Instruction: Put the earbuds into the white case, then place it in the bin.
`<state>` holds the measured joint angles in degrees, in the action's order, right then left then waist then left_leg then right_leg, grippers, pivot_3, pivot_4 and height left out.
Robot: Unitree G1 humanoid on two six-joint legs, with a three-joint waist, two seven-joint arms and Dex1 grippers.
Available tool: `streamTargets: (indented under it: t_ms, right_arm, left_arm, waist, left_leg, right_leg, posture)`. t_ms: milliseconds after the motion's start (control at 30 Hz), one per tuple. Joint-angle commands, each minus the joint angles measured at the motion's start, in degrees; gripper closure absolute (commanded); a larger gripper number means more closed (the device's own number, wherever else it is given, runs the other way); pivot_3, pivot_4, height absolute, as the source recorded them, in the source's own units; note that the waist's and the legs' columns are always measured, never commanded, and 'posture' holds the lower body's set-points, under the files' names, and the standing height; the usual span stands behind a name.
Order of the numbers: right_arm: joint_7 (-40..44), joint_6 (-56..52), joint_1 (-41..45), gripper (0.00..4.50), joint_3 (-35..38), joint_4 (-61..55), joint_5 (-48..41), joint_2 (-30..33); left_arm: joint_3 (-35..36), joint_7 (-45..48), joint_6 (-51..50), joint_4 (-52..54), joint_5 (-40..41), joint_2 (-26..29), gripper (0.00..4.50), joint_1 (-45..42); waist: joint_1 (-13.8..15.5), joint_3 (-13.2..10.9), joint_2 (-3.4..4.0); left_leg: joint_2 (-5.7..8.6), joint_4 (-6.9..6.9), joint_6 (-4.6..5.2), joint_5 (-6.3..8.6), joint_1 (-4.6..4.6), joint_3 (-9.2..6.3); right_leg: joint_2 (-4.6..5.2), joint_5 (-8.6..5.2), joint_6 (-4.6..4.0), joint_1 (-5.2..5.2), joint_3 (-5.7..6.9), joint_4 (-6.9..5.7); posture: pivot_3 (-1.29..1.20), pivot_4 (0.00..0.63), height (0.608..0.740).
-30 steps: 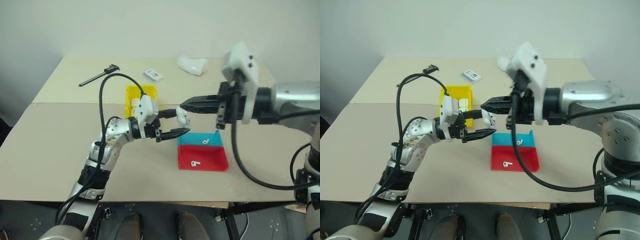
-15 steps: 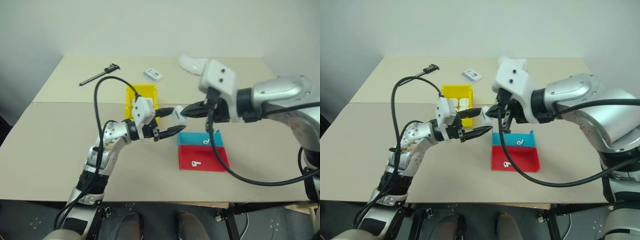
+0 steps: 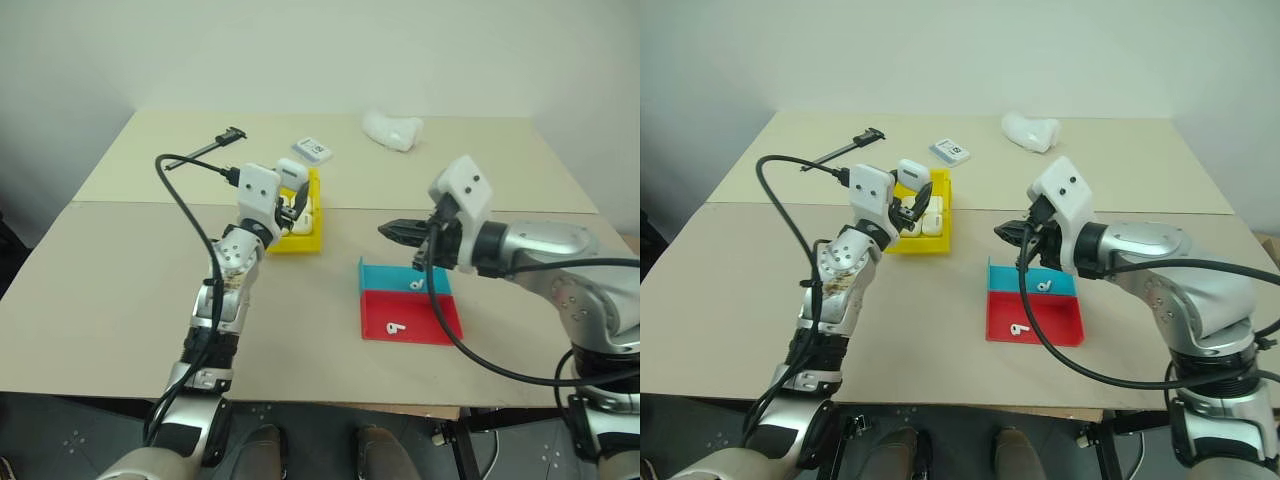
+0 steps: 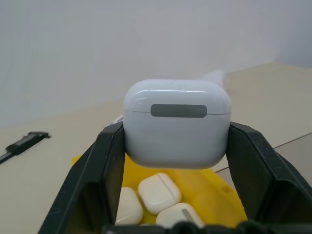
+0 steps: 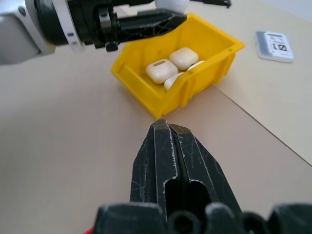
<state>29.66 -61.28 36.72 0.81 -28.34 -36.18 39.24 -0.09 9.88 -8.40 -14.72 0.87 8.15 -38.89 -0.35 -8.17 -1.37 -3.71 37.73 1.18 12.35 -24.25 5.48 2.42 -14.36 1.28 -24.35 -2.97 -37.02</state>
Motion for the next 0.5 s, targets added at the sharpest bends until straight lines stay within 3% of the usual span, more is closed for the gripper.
streamTargets:
  t_ms: [33, 133, 167, 333, 500]
  right_arm:
    - [-3.17, 0.06, -0.46, 4.50, 2.06, -3.23, 0.39, -1.57]
    - [-4.77, -0.16, -1.29, 4.50, 1.53, -4.28, 0.58, -2.63]
    - [-5.06, 0.05, -1.75, 4.50, 1.44, -4.44, 0.81, -2.75]
    - [-5.81, 3.17, -5.35, 4.50, 1.80, -4.14, 2.68, -3.55]
    - [-3.62, 13.27, -10.74, 4.50, 1.11, -3.25, 6.76, -4.57]
  left_arm:
    - [-0.86, -1.50, 2.37, -4.34, -2.27, 0.03, 0.99, -3.48]
    - [-1.34, -0.83, 2.95, -7.99, -3.08, 0.39, 0.13, -5.30]
    - [-1.25, -0.95, 3.32, -8.38, -3.11, 0.44, 0.06, -5.55]
    - [2.21, 4.00, 4.35, -0.45, 2.51, 2.41, 0.06, -2.84]
    - [5.05, 19.92, -5.61, 18.96, 15.00, 12.77, 0.06, 5.74]
  waist:
    - [0.01, 0.00, 0.00]
    - [0.05, 0.00, 0.00]
    - [0.07, 0.00, 0.00]
    - [-0.07, 0.00, 0.00]
    - [-1.00, 0.01, 0.02]
  left_leg:
    - [0.00, 0.00, 0.00, 0.00, -0.01, 0.00]
    - [0.01, 0.01, 0.00, 0.00, -0.03, 0.00]
    - [0.01, 0.01, 0.00, 0.00, -0.05, 0.00]
    - [0.01, 0.00, 0.00, 0.00, -0.07, -0.01]
    - [-0.06, -0.04, -0.03, -0.01, 0.01, 0.01]
  right_leg:
    - [0.00, 0.00, 0.00, 0.00, 0.01, 0.00]
    - [0.03, 0.00, 0.00, 0.03, 0.07, 0.03]
    - [0.03, 0.00, 0.01, 0.03, 0.09, 0.04]
    - [0.04, 0.00, 0.00, 0.03, 0.11, 0.07]
    - [-0.01, -0.01, -0.01, 0.00, 0.06, -0.03]
  posture:
    - [0.00, 0.150, 0.740]
    - [0.00, 0.150, 0.740]
    - [0.00, 0.150, 0.740]
    - [0.00, 0.150, 0.740]
    - [0.00, 0.150, 0.740]
